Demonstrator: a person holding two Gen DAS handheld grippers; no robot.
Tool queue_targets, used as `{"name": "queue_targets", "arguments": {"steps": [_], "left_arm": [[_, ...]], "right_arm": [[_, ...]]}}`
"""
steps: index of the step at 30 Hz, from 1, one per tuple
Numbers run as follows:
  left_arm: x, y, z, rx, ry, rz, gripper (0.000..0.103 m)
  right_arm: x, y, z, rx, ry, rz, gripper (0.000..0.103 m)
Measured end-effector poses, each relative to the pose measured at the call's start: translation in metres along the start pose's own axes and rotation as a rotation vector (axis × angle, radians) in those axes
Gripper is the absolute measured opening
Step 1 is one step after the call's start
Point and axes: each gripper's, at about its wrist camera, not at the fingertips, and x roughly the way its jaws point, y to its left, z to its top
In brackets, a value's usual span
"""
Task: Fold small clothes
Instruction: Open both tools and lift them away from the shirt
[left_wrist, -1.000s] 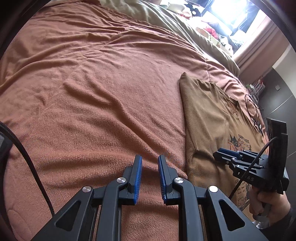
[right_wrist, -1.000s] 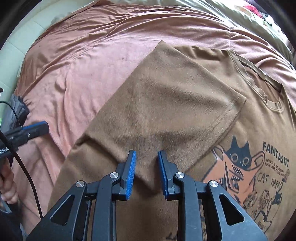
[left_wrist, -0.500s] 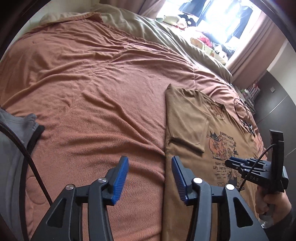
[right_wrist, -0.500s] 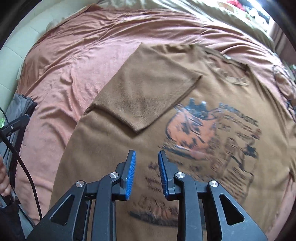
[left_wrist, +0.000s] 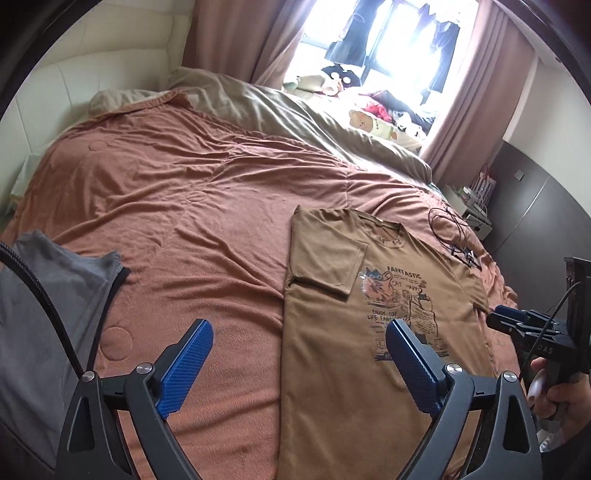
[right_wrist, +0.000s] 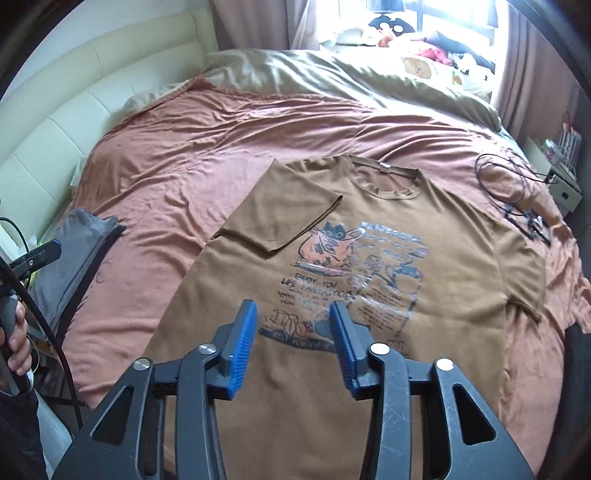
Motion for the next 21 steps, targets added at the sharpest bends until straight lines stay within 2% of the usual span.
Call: {"name": "queue_targets", "arguments": {"steps": [1,2,6,11,17,21], "left_arm": [[-0.007,-0.006,-0.002,0.011,-0.006,0.006,0.096],[-0.014,-0.013,-0.004,0.023,-0.013,0.011,0.097],[-0.04,-0.041,-0.011,0.066,-0.053,0.003,0.101],[-0.061,-0.08,-0.02,0.113,-0.098,-0.029,0.102],[-0.069,-0.12,-0.025,0.144,-0.119,-0.052,0.102],[-0.064,-0.144,-0.025,0.148,-0.099,-0.103,0.102]], "right_arm": [[-0.013,-0.001,-0.007,0.0,-0.028,-0.011,0.079],[-0.027,-0.002,-0.013,0.003,-0.05,-0.024,0.088],[-0.069,-0.01,-0.04,0.035,-0.102,-0.052,0.101],[-0.102,-0.032,-0.071,0.086,-0.128,-0.068,0.103],[-0.132,-0.073,-0.102,0.185,-0.151,0.015,0.103],[-0.146,-0.102,-0.114,0.218,-0.171,0.026,0.103]]}}
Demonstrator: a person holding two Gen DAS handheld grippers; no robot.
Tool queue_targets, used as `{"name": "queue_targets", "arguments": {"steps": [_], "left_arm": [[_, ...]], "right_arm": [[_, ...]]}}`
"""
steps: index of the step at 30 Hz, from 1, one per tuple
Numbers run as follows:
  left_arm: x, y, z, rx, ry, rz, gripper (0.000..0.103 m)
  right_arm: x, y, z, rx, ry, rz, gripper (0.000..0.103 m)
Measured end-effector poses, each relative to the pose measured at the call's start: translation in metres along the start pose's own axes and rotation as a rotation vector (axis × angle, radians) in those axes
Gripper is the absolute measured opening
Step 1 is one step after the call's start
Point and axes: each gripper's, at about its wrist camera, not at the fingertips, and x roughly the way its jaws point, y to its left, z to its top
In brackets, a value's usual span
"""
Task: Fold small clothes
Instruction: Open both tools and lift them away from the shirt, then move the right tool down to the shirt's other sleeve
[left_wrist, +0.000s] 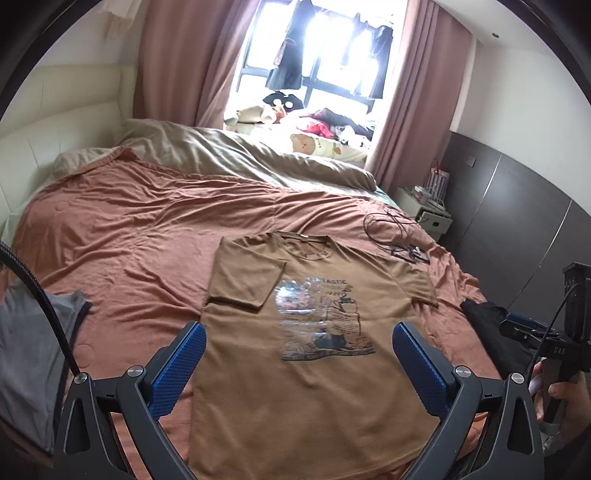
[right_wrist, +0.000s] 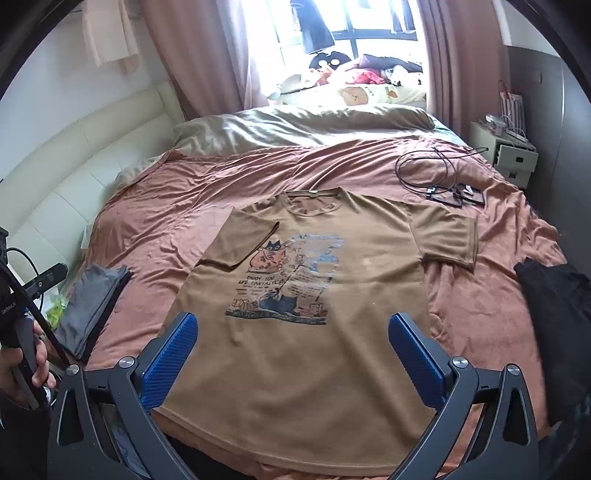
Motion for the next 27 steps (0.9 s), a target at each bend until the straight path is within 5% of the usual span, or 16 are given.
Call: {"name": "queue_targets", "arguments": {"steps": [12,27], "left_arm": [[0.053,-0.074,0.005,0.084,0.066,-0.074,0.103],[0.155,-0.147,0.024,0.136,0.139,-0.143,0.103]], "right_arm": [[-0.006,-0.083,-0.008,0.158,-0.033,-0.103,0.103],[0.053,-0.17,-0.006,0.396,-0.044,-0.146,0.103]]}}
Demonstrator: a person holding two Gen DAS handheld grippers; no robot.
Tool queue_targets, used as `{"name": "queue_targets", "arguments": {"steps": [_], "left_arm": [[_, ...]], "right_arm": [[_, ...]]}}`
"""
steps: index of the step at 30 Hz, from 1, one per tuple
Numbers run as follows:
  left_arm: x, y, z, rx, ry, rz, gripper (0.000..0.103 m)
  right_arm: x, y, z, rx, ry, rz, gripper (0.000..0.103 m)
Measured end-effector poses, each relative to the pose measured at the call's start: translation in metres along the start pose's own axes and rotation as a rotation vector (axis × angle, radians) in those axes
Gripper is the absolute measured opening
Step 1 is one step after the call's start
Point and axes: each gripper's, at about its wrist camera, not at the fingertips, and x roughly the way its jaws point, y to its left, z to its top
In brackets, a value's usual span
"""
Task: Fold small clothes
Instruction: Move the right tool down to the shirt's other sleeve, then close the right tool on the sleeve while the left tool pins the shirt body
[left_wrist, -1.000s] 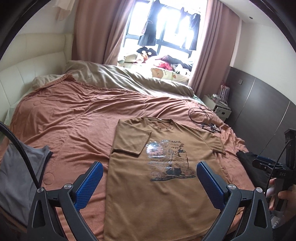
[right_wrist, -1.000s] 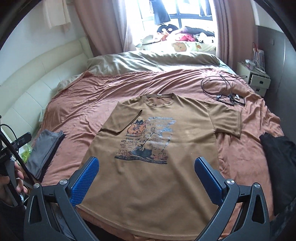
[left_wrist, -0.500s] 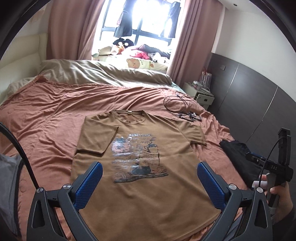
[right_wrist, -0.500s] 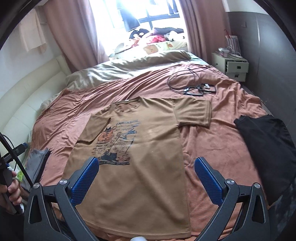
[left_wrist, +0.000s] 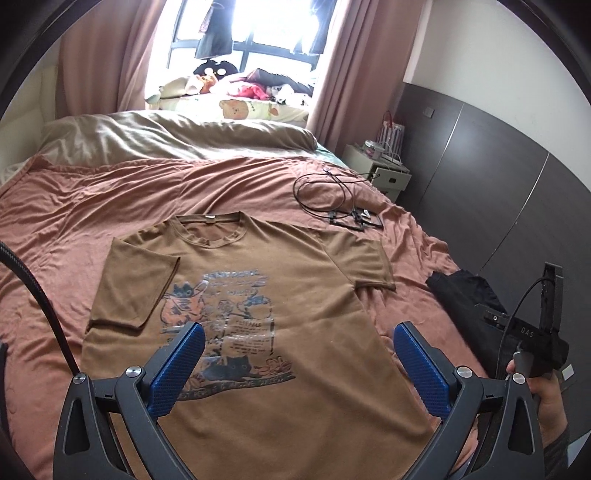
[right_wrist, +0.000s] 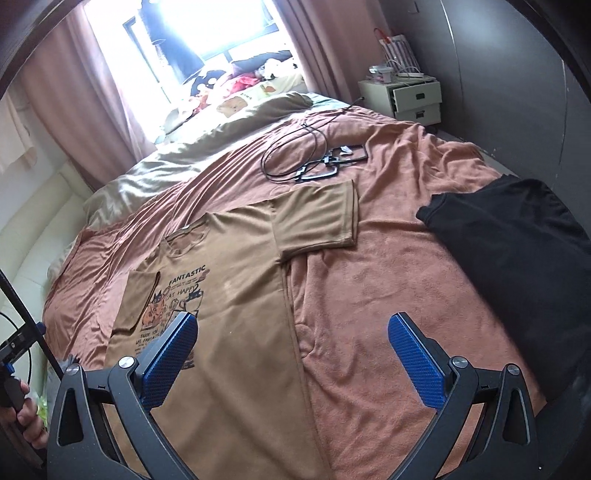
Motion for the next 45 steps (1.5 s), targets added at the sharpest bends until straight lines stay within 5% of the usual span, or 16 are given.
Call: {"name": "queue_targets", "arguments": {"steps": [11,13,29,38,45], "left_arm": [[0.086,-0.038,0.032,0.045,0.033,-0.04,0.1],[0.104,-0.042,0.036,0.046,0.052,-0.042,0.096],[0.249,-0.063,0.051,0.019,0.196,-0.104,0.049],[0.323,-0.062,0.047,-0.01,0.258,-0.136,0.025],[0.359,-0.059,0.042,-0.025,0.29,-0.158,0.011]], "right_arm": [[0.072,-0.052,0.021,0.197,-0.017,0.111,0.103],[0.088,-0.063,0.024,0.251,-0.009,0.126,0.102],[0.204,-0.118,0.057,0.525,0.121,0.214,0.048],[0.249,-0.121,0.07,0.537,0.181,0.206,0.045],[0.253,-0.119,0.077,0.516,0.139,0.185,0.037]]}}
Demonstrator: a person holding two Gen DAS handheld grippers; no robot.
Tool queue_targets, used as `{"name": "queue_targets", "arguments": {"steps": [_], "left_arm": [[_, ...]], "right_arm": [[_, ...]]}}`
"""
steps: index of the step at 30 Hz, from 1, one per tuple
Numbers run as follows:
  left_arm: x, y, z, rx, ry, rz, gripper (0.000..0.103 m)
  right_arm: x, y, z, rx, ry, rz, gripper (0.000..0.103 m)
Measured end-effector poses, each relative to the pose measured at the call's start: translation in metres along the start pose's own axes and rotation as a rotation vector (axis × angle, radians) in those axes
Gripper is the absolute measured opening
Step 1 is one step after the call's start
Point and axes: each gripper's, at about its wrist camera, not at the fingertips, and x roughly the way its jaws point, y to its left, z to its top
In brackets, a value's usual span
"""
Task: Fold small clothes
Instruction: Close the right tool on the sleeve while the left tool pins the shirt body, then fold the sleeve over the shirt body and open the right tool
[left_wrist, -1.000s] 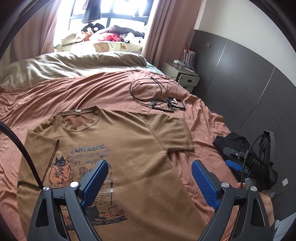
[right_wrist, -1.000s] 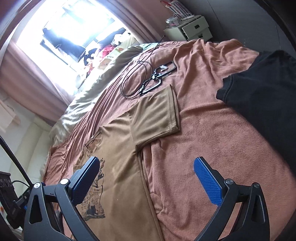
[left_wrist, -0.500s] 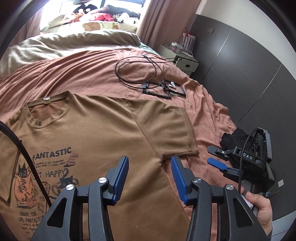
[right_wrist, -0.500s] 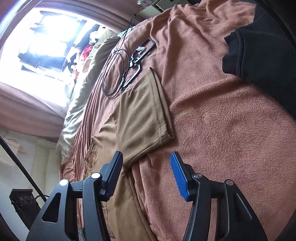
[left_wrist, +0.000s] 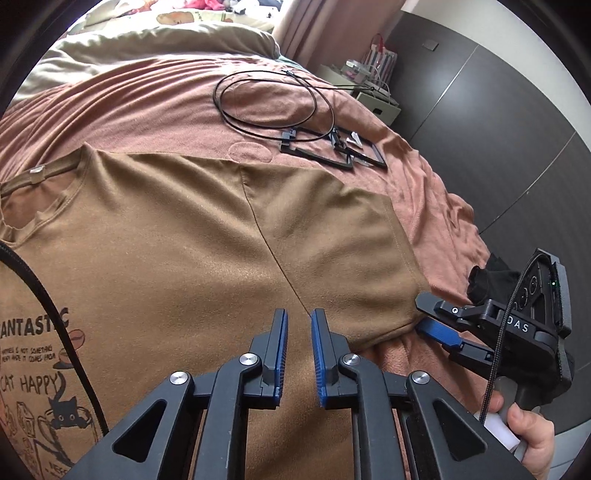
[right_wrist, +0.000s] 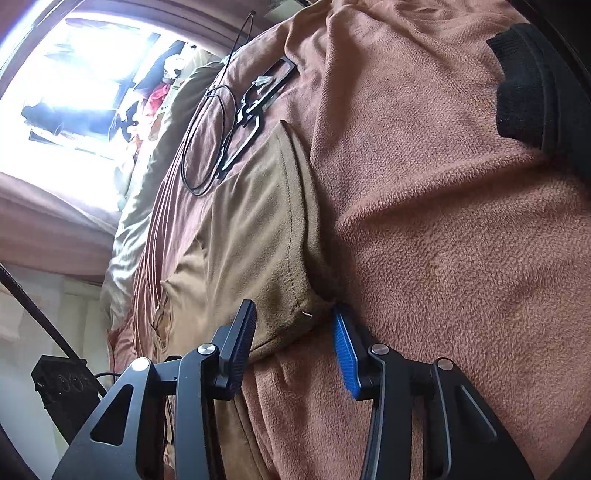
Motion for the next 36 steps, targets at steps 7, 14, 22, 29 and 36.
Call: {"name": "queue_targets", "arguments": {"steps": [7,14,22,29,36], "left_arm": [[0.018,-0.003,-0.006,0.007,0.042,-0.018,0.008],[0.02,-0.008,-0.018,0.027,0.078,-0.019,0.007],[0.022,-0.01,-0.026,0.014,0.103,-0.04,0.007],[0.036,-0.001,-0.026,-0.063,0.099,-0.088,0.005],[0.028,0.007,-0.024,-0.105,0.104,-0.133,0.004]], "right_arm": [[0.0,0.004,-0.008,-0.039,-0.027,0.017,0.007],[-0.022,0.024,-0.019,-0.123,-0.09,0.079,0.005],[-0.038,0.036,-0.033,-0.178,-0.109,0.205,0.005],[-0.036,0.039,-0.042,-0.202,-0.072,0.276,0.005],[-0.017,0.054,-0.042,-0.218,-0.019,0.315,0.005]]}}
